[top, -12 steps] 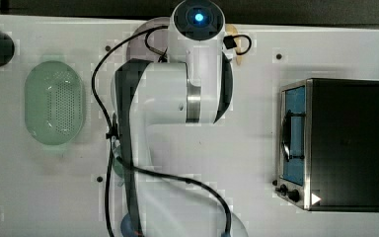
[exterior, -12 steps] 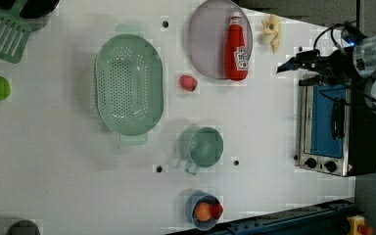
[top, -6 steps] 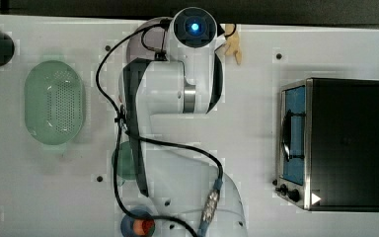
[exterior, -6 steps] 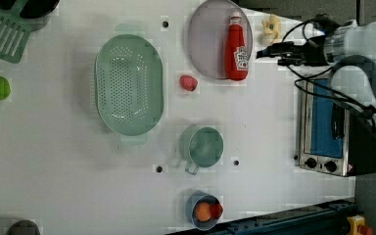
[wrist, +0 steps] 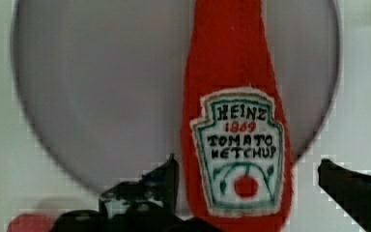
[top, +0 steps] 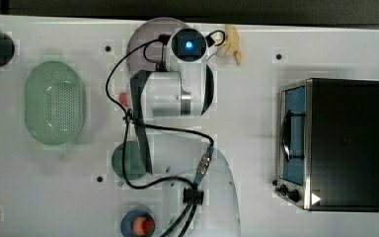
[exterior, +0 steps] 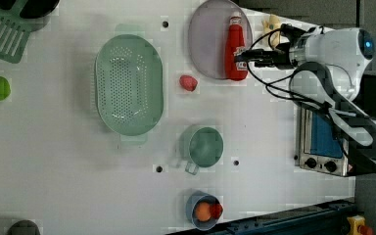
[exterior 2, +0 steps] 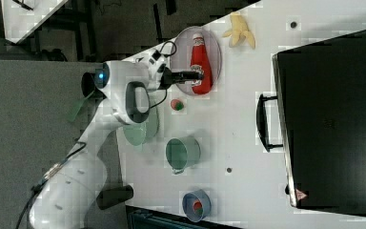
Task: Pick ketchup from plate and place it on table.
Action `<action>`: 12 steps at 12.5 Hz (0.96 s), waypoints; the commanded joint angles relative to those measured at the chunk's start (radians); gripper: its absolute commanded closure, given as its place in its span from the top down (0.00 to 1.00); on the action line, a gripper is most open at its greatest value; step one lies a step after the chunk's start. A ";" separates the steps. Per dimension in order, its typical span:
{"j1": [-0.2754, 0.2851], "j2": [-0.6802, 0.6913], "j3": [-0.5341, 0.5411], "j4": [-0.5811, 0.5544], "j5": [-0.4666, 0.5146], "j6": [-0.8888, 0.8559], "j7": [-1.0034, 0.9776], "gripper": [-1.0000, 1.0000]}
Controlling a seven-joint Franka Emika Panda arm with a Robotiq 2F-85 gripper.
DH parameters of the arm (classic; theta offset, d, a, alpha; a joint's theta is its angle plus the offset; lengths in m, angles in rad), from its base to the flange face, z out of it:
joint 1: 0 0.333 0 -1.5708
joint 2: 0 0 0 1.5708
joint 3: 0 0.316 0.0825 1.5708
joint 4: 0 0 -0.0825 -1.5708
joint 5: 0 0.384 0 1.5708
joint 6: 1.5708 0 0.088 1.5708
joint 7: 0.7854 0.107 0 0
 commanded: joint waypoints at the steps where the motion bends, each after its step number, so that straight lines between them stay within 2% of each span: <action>1: 0.007 0.033 0.001 0.014 -0.004 0.078 -0.039 1.00; 6: 0.014 0.108 -0.001 0.032 -0.004 0.144 -0.037 1.00; 7: 0.014 0.110 0.001 0.037 -0.004 0.145 -0.037 0.95; 9: 0.013 0.108 0.000 0.048 -0.004 0.147 -0.037 0.71; 10: 0.013 0.099 0.002 0.053 -0.004 0.147 -0.037 0.63; 12: 0.012 0.066 0.003 0.056 -0.001 0.146 -0.036 0.63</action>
